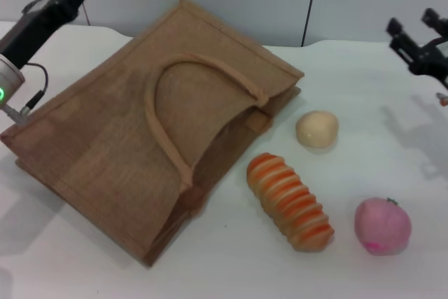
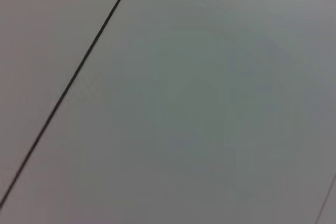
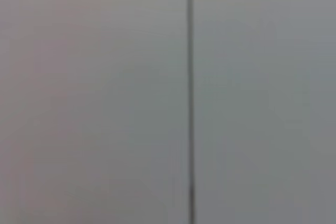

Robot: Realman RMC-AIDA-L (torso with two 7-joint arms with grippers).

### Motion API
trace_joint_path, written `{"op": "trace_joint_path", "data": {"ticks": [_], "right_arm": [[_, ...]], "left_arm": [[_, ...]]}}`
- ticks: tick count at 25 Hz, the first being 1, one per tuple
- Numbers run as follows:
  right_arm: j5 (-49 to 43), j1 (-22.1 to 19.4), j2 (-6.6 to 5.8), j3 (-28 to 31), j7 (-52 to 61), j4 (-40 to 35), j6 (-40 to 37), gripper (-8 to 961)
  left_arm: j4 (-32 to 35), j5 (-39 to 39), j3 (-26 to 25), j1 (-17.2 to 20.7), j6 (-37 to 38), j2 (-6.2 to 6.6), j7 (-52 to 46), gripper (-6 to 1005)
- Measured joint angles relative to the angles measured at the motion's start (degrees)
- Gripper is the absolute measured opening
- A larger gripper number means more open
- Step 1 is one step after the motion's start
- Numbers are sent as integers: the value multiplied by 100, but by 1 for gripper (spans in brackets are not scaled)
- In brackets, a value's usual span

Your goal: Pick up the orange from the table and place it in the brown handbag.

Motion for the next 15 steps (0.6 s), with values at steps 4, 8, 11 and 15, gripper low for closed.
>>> {"op": "trace_joint_path", "data": {"ticks": [4, 8, 11, 15], "right_arm": [[0, -99, 16, 442, -132, -13, 12, 704], [0, -150, 28, 750, -283, -11, 47, 704], [0, -159, 30, 887, -292, -11, 87, 703], [5, -219, 43, 1174, -298, -16, 94, 702]], "left_arm": [[-146, -78, -6, -60, 419, -48, 590, 355], [-311, -320, -9, -123, 857, -80, 1133, 353], [-467, -636, -21, -153, 1158, -83, 1637, 351], [-675, -1084, -72, -181, 1303, -87, 2253, 349]]}}
